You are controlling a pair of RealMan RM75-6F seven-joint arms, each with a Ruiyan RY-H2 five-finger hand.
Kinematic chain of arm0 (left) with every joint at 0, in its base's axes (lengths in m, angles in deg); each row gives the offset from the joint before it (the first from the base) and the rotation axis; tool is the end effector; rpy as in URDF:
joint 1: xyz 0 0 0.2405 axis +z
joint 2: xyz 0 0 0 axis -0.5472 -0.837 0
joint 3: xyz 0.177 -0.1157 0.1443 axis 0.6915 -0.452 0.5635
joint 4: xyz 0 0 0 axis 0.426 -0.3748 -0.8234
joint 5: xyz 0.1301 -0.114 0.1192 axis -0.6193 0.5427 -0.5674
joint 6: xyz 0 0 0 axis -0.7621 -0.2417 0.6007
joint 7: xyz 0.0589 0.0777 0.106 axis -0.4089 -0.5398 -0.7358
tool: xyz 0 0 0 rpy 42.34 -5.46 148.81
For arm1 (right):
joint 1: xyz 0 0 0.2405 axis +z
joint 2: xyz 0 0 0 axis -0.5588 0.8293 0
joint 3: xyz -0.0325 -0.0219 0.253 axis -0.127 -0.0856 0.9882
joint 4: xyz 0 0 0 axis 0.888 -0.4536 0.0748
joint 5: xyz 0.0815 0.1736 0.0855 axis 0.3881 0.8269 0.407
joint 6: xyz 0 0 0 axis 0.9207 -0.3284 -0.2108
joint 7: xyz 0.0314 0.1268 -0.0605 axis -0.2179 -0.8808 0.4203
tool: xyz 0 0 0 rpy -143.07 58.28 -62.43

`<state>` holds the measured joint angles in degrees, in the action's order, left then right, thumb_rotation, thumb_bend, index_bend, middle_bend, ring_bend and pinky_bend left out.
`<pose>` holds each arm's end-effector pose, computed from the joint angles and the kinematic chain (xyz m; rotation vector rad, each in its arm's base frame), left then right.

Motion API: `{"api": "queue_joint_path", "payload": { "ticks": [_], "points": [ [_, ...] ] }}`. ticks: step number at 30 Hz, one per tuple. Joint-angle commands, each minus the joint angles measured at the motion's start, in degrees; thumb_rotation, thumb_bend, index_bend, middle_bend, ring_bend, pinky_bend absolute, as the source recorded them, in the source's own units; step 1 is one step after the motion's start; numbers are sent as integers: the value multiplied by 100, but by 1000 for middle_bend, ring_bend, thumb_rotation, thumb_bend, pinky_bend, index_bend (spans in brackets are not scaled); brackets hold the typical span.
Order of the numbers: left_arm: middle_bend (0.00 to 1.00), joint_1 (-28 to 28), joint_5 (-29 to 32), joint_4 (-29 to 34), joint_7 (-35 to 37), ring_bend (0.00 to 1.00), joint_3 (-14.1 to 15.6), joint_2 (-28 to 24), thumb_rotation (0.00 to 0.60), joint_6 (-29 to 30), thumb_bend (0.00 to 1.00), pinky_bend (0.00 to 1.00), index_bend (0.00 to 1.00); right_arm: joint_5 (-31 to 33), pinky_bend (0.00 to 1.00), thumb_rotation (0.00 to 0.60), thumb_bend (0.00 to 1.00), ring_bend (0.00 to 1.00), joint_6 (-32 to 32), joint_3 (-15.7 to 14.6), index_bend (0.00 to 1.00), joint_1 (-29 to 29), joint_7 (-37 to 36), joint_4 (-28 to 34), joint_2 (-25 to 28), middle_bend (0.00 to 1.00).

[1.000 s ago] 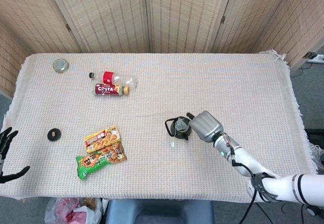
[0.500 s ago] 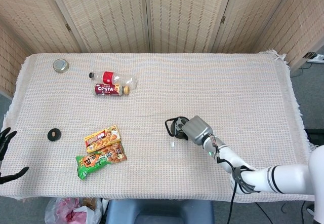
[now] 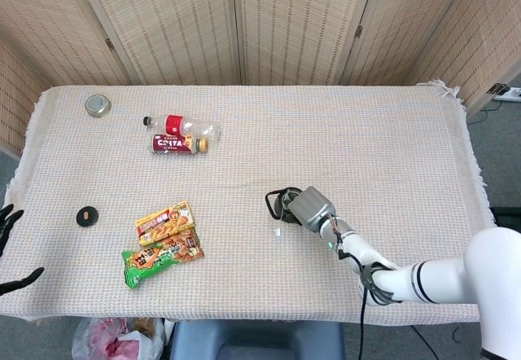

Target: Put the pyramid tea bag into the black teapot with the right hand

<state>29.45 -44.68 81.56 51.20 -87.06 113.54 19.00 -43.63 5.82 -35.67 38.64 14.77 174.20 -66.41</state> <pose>-0.3302 0.1719 0.2024 -1.3555 -0.9612 -0.9858 -0.1014 -0.3470 -0.0025 2.2668 -0.6412 0.2622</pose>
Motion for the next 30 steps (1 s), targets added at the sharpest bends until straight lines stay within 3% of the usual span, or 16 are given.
{"api": "queue_joint_path", "payload": {
  "ticks": [1, 12, 18, 23, 26, 30],
  "points": [
    [0, -2, -6, -1, -4, 0, 1, 1, 600, 1, 203, 61, 0, 53, 947, 600, 839, 817, 55, -61, 213, 47, -25, -75, -58, 147],
    [0, -1, -12, -15, 31, 0, 3, -3, 600, 5, 203, 61, 0, 126, 947, 600, 833, 816, 183, -242, 216, 162, -160, -341, -269, 148],
    [0, -22, 3, -35, 27, 0, -1, 2, 600, -39, 203, 61, 0, 127, 947, 600, 823, 817, 51, -296, 217, 196, -245, -74, -89, 145],
    [0, -6, -53, -10, -53, 0, 14, 19, 600, 22, 203, 61, 0, -16, 917, 600, 711, 710, -399, -336, 169, 111, -419, 907, 654, 42],
    [0, 1, -74, 20, -162, 0, 29, 39, 600, 33, 203, 61, 0, -451, 897, 600, 650, 607, -964, -357, 121, -119, -548, 1648, 1223, 12],
    [0, 8, -92, 92, -369, 0, 40, 78, 600, 52, 203, 61, 0, -1334, 886, 600, 626, 557, -1895, -475, 118, -640, -656, 2537, 1936, 4]
  ]
}}
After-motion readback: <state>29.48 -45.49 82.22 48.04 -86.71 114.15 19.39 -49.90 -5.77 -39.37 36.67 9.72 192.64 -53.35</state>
